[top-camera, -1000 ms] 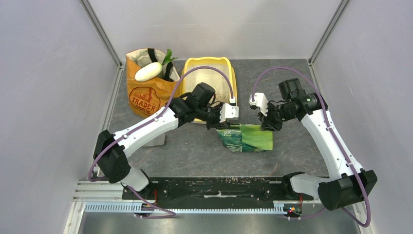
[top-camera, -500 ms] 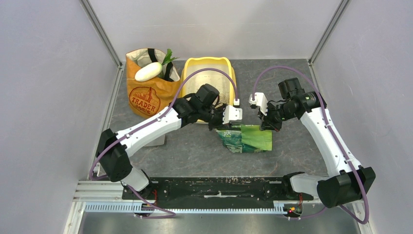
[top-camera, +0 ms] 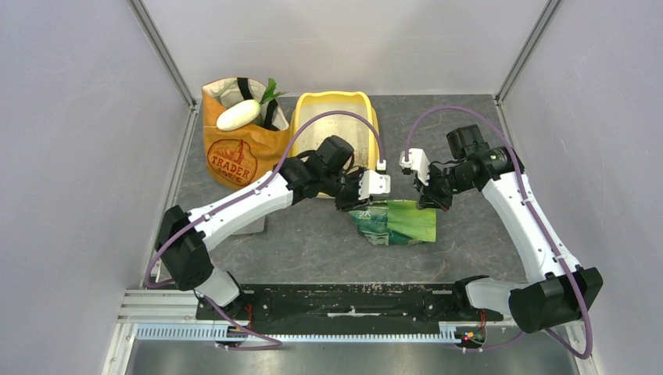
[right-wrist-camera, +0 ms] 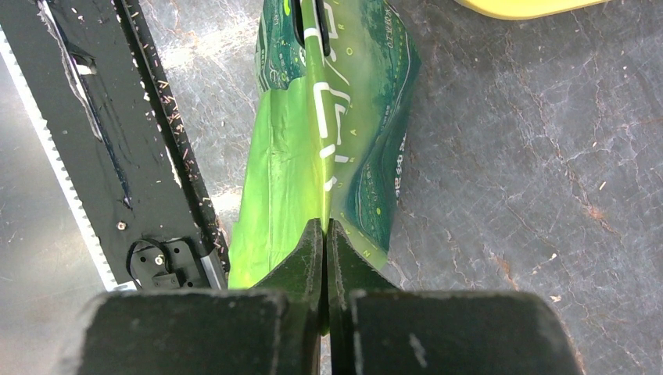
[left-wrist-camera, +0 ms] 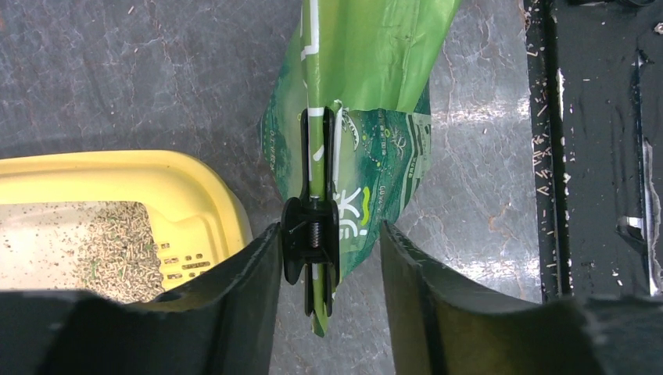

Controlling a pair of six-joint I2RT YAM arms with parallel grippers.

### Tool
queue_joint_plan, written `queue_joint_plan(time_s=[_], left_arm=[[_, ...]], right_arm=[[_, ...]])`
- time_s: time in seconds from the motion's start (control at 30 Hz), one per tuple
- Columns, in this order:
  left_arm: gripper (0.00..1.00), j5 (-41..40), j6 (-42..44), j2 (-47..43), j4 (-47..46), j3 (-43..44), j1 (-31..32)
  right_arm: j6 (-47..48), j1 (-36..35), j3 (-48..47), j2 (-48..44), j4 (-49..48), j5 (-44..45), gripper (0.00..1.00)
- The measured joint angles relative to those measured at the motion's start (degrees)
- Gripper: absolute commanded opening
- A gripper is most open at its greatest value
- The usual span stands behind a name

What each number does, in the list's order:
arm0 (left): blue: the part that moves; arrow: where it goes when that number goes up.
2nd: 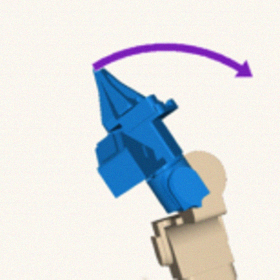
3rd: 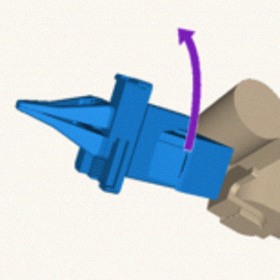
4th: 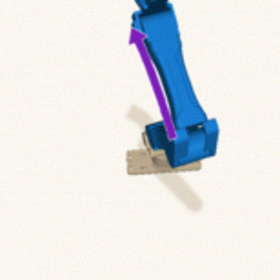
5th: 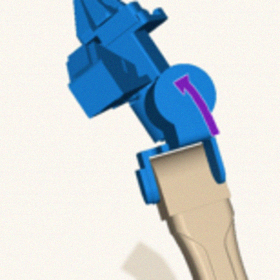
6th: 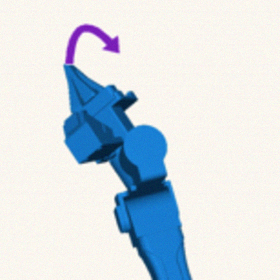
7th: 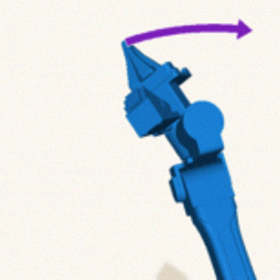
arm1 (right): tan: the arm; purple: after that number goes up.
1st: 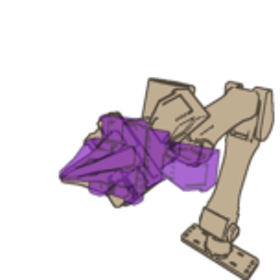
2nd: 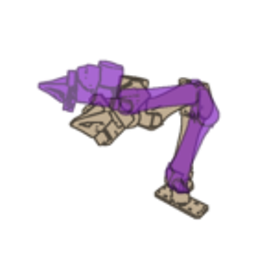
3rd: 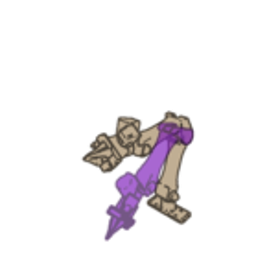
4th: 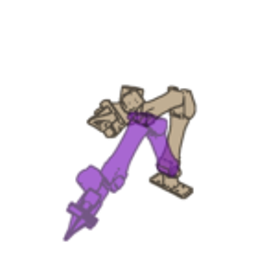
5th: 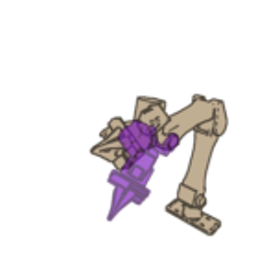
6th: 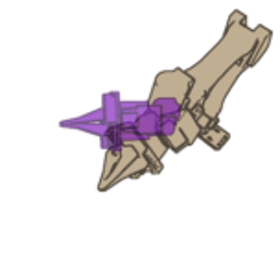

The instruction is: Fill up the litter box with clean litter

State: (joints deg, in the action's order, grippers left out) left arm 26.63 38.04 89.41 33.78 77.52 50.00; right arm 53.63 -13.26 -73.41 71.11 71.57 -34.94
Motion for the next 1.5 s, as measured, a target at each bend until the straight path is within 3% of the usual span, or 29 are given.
queue_joint_plan(time_s=[0.17, 0.6, 0.63, 0.73, 0.83, 0.97, 1.13, 1.33, 1.5], left_arm=[[0.73, -0.26, -1.16, -0.20, 0.37, 0.00, -0.09], [0.80, -0.46, -6.73, -14.05, -1.01, -3.30, -2.73], [0.80, -0.61, -7.17, -14.23, -1.27, -3.37, -2.73], [0.82, -1.03, -8.83, -14.19, -1.84, -4.11, -3.23], [0.83, -1.09, -10.73, -14.03, -1.90, -4.83, -4.17], [0.86, -0.92, -14.84, -13.99, -2.01, -4.72, -6.49], [0.88, 0.44, -21.75, -13.57, 0.92, -1.40, -12.04], [0.89, -4.59, -26.21, -8.59, 12.63, 15.28, -15.43], [0.90, -5.57, -26.47, -6.80, 22.88, 25.33, -22.51]], right_arm=[[-0.02, 0.00, 0.00, 0.00, -0.02, 0.02, 0.00], [-0.07, 2.89, -0.33, -1.79, 2.12, 0.31, 0.00], [-0.07, 3.37, -0.33, -2.16, 2.56, 0.55, 0.04], [-0.35, 4.57, -0.33, -2.67, 3.52, 1.14, 0.57], [-0.85, 4.87, -0.37, -2.45, 3.85, 0.83, 0.74], [-1.60, 4.87, -0.96, -2.45, 4.24, -0.35, 0.86], [-7.61, 4.87, -4.33, -3.19, 2.08, -2.91, 0.89], [-23.63, 4.87, -9.05, -4.66, -9.44, -2.86, 0.97], [-39.34, 4.92, -10.97, -4.68, -20.26, 4.09, 0.97]])
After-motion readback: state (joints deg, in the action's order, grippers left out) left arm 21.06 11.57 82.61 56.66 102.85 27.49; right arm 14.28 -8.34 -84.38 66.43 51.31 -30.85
